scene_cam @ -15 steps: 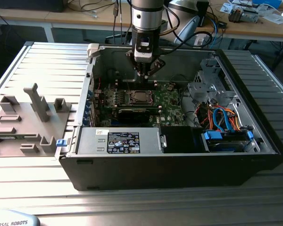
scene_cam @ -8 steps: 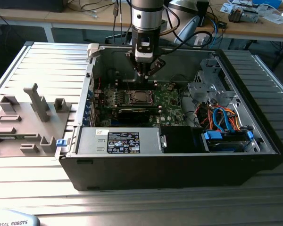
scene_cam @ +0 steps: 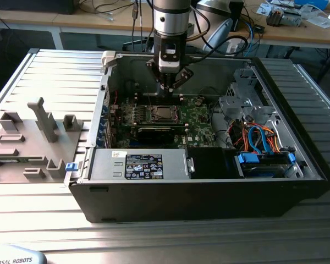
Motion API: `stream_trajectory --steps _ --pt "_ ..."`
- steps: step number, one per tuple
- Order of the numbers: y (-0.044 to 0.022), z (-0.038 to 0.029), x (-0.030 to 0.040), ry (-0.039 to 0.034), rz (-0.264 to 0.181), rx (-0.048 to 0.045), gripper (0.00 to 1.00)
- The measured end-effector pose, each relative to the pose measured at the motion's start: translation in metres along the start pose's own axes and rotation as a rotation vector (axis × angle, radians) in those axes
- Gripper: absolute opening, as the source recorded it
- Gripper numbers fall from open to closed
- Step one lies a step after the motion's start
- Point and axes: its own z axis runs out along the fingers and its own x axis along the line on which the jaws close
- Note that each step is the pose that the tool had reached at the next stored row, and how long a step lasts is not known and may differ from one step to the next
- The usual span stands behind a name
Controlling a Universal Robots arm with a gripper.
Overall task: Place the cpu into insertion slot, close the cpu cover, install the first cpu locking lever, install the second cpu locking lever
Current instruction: 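Install the first cpu locking lever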
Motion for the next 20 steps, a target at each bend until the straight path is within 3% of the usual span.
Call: stream_trajectory --steps 20 --pt "0.0000 0.0000 0.0000 -0.0106 -0.060 0.0064 0.11"
